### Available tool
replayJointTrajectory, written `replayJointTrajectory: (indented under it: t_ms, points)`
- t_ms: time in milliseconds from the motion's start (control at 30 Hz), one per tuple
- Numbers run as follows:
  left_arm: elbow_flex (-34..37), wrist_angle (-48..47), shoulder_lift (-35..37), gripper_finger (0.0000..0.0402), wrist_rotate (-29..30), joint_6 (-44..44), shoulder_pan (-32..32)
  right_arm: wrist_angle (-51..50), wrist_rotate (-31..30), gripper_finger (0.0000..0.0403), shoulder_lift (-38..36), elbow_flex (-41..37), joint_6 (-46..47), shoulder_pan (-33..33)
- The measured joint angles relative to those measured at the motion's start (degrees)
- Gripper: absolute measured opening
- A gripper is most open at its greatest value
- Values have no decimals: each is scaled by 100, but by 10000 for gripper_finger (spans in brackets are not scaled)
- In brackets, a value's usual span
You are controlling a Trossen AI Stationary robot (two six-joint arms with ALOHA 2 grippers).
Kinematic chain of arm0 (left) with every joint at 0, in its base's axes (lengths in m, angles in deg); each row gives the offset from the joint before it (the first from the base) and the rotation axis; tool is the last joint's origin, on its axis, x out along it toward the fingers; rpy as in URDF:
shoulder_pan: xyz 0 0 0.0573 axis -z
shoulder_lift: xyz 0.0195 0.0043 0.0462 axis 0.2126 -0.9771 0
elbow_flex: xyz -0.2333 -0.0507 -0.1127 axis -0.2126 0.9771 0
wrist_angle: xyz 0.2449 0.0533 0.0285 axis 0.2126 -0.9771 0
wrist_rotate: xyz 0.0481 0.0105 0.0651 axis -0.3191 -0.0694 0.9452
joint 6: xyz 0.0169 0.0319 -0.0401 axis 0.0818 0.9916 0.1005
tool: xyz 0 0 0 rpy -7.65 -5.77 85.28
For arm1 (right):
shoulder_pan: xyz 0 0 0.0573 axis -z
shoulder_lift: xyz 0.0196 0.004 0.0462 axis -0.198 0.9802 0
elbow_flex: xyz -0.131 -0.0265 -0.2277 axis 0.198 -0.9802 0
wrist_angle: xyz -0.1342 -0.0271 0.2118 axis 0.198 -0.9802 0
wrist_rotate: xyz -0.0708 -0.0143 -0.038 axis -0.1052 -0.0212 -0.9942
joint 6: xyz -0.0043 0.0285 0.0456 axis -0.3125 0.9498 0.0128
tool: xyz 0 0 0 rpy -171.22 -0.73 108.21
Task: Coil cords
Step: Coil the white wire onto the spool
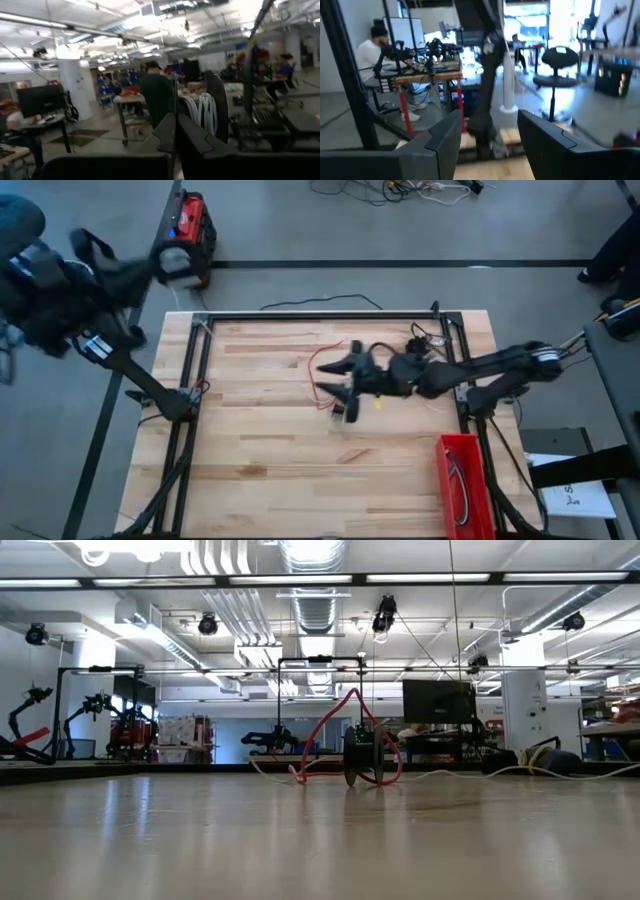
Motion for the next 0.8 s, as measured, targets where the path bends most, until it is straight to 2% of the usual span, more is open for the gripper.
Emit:
replayJointTrajectory:
  t_ms: [200,367,433,667,800]
  points:
    - [1092,120,239,0,-152,-649,0,8,6,186,1509,1585,-759,-62]
    - [1583,351,327,0,-640,-1014,0,516,8,185,2669,2363,-780,-58]
    - [1715,341,348,0,-656,-1087,0,818,11,185,3001,2623,-781,-61]
    - [2156,323,473,0,-665,-1197,0,978,47,178,3624,3738,-871,-79]
    - [2210,328,575,0,-804,-1208,0,441,70,165,3800,4232,-901,-111]
